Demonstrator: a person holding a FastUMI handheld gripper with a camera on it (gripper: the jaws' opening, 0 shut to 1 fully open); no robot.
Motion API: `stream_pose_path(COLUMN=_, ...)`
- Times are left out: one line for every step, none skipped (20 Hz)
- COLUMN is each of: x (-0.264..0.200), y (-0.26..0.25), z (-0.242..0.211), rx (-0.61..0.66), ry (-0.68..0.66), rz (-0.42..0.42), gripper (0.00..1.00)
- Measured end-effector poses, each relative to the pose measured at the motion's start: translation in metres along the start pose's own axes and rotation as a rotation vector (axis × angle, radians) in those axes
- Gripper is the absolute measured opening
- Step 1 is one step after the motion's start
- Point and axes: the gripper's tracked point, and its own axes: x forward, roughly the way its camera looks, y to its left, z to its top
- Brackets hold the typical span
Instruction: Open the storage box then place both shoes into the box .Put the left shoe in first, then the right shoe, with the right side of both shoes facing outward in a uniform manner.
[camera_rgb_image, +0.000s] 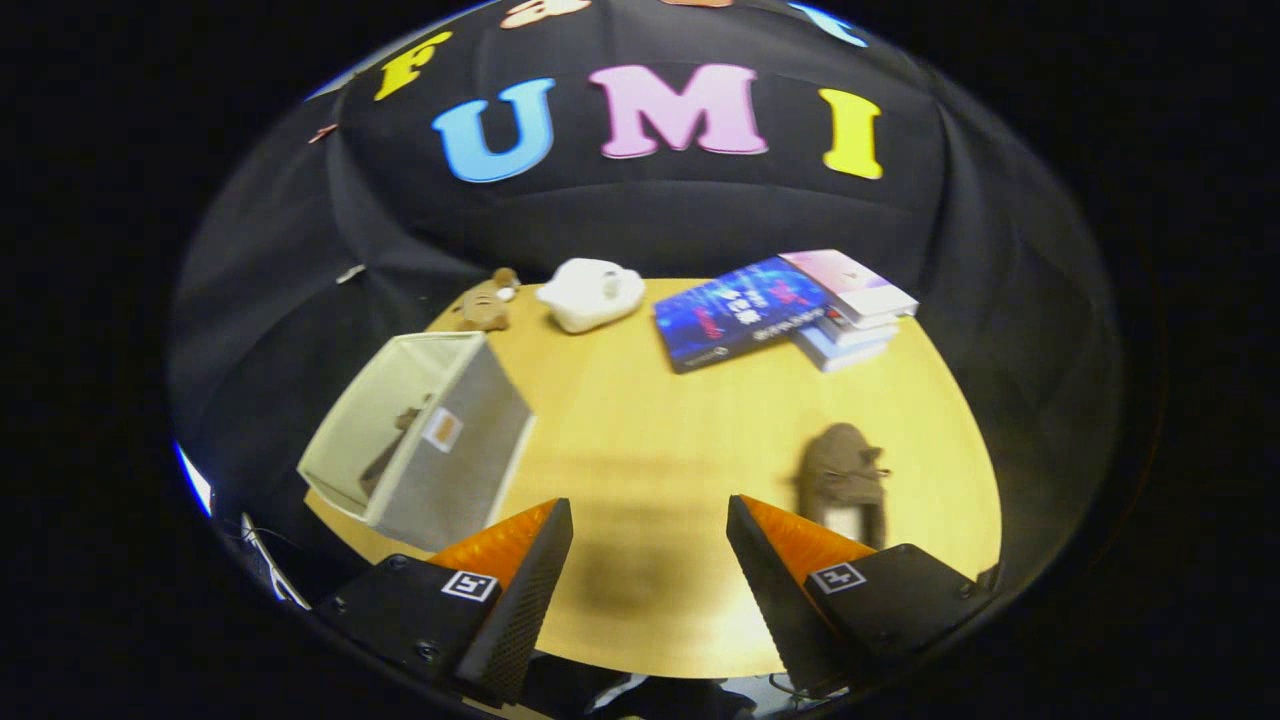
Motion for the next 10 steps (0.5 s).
stream_pose_path(x=0.005, y=-0.032, z=-0.004, rx=-0.004, ry=0.005, rz=-0.05, gripper=0.97)
stream_pose_path(x=0.009, y=-0.063, z=-0.01, rx=-0.022, ry=0.013, rz=-0.1, gripper=0.97)
stream_pose_path(x=0.016, y=-0.09, z=-0.017, rx=-0.039, ry=0.02, rz=-0.141, gripper=0.97)
stream_pose_path(x=0.02, y=-0.111, z=-0.023, rx=-0.043, ry=0.027, rz=-0.172, gripper=0.97)
stream_pose_path(x=0.025, y=-0.129, z=-0.028, rx=-0.044, ry=0.039, rz=-0.197, gripper=0.97)
stream_pose_path(x=0.034, y=-0.147, z=-0.031, rx=-0.046, ry=0.046, rz=-0.221, gripper=0.97)
stream_pose_path(x=0.04, y=-0.162, z=-0.034, rx=-0.055, ry=0.059, rz=-0.247, gripper=0.97)
stream_pose_path(x=0.048, y=-0.173, z=-0.039, rx=-0.064, ry=0.077, rz=-0.258, gripper=0.97)
stream_pose_path(x=0.057, y=-0.181, z=-0.044, rx=-0.074, ry=0.098, rz=-0.266, gripper=0.97)
stream_pose_path(x=0.066, y=-0.187, z=-0.046, rx=-0.086, ry=0.107, rz=-0.27, gripper=0.95)
